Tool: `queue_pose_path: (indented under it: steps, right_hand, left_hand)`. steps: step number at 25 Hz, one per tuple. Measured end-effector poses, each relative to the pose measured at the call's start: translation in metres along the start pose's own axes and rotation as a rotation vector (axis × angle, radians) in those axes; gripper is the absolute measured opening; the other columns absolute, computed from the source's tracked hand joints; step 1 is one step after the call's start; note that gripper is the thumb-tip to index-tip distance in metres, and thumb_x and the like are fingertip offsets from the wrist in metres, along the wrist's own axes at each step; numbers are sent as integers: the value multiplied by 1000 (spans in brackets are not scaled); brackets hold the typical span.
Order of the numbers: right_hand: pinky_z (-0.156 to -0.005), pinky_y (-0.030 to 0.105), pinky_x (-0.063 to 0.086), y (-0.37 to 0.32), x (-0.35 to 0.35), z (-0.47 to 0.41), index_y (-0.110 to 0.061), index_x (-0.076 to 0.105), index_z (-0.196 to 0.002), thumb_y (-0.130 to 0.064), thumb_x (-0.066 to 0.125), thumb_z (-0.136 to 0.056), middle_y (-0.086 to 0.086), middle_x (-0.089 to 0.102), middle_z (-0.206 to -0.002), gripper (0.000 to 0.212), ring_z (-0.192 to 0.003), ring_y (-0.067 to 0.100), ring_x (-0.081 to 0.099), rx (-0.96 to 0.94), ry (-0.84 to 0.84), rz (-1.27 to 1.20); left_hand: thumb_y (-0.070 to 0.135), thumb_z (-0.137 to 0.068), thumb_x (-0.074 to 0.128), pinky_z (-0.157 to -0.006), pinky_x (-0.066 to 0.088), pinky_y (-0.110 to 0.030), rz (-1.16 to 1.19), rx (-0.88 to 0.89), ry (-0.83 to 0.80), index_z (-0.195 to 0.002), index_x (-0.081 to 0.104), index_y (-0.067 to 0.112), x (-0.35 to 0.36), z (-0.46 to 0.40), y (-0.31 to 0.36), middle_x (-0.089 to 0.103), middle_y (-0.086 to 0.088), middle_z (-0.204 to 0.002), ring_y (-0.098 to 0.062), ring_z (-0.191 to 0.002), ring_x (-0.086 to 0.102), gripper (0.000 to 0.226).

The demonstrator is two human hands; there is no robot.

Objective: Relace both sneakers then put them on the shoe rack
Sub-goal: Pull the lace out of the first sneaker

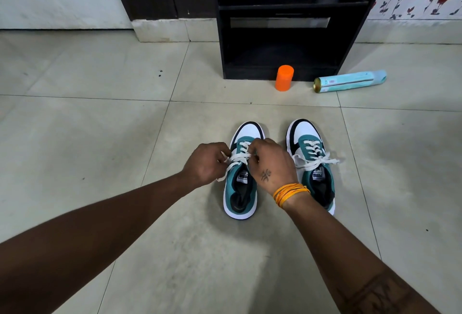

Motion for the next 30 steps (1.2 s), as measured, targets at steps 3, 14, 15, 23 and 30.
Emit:
queue_pose_path:
  steps: [3, 14, 15, 23, 30]
  right_hand:
    - [-74, 44, 56, 8, -1, -7, -19, 62, -99, -23, 54, -94, 8, 70, -89, 10, -84, 36, 66, -30, -159, -69]
    - [-41, 24, 49, 8, 11, 32, -7, 53, -81, -11, 40, -102, 10, 56, -57, 25, -39, 15, 45, 1108, 108, -1321]
    - [-43, 26, 50, 7, 13, 36, -6, 53, -87, -11, 41, -102, 11, 58, -60, 20, -39, 16, 46, 1106, 126, -1302]
    - [-74, 28, 36, -2, 24, 60, -23, 56, -85, -44, 71, -82, -7, 66, -79, 25, -77, 19, 63, 404, 128, -340]
    - [-74, 37, 40, -12, 19, 48, -16, 54, -99, -42, 58, -95, 6, 66, -99, 27, -92, 32, 65, 284, 120, -6]
  left_hand:
    - [4, -82, 76, -62, 48, -21, 31, 11, -1, -84, 76, 17, -4, 3, -2, 71, 10, -66, -3, -61, 66, 13]
    - [6, -97, 54, -38, 42, -19, 703, -883, 127, -99, 64, -3, -5, 18, -19, 66, -7, -53, -17, -38, 55, 14]
    - [10, -99, 57, -38, 41, -19, 707, -898, 129, -102, 63, -2, -3, 22, -18, 66, -8, -57, -17, -40, 54, 14]
    - [40, -82, 78, -57, 52, -33, 76, -119, 145, -79, 57, 22, 5, 46, 23, 66, 7, -66, -14, -59, 61, 28]
    - [39, -90, 66, -60, 33, -33, -285, 43, 184, -82, 45, 17, 20, 43, 39, 64, -2, -77, -35, -73, 63, 31]
Point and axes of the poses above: each hand's wrist, its own z-axis away from the middle knuckle, its own x-axis out of the palm, y = z × x, the point moved 2 cm from there along -z, towards the middle knuckle
